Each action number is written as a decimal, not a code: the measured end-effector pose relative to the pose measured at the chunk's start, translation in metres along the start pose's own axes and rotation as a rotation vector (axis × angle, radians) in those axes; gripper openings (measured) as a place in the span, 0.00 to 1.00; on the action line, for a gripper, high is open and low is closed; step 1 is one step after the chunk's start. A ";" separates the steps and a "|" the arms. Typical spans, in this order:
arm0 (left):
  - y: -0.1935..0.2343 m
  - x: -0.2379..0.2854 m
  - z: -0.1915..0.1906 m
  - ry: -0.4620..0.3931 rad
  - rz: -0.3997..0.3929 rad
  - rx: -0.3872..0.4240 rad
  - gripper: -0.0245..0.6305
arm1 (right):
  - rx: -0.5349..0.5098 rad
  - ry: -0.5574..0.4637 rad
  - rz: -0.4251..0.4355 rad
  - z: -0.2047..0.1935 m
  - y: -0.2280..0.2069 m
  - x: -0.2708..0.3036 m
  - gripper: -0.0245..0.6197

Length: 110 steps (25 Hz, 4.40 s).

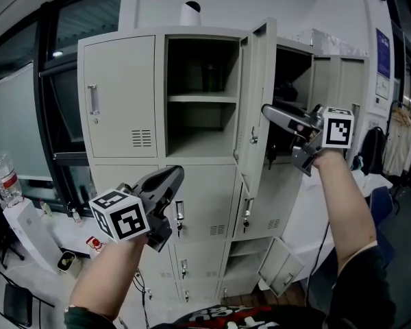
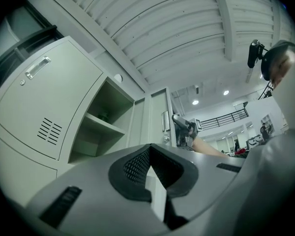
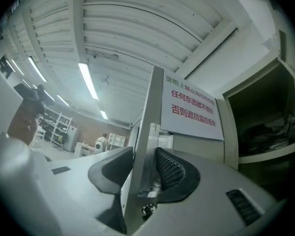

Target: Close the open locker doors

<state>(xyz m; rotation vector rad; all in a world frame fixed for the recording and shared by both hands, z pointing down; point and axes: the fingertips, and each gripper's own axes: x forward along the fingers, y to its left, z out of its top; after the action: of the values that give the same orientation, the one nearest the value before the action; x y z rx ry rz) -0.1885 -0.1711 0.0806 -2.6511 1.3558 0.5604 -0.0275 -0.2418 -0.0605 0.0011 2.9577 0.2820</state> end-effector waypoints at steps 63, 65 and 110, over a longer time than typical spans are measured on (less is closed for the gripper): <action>0.168 -0.103 0.022 0.038 0.027 -0.060 0.04 | -0.048 0.051 -0.111 -0.044 -0.038 0.208 0.16; 0.171 -0.105 0.021 0.043 0.025 -0.061 0.04 | -0.056 0.052 -0.136 -0.044 -0.041 0.211 0.16; 0.237 -0.171 0.011 0.082 0.062 -0.097 0.04 | -0.032 0.093 -0.563 -0.075 -0.131 0.269 0.14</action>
<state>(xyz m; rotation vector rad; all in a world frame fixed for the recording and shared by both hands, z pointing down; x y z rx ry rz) -0.4725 -0.1790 0.1505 -2.7454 1.4738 0.5429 -0.3035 -0.3798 -0.0578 -0.8492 2.8841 0.2496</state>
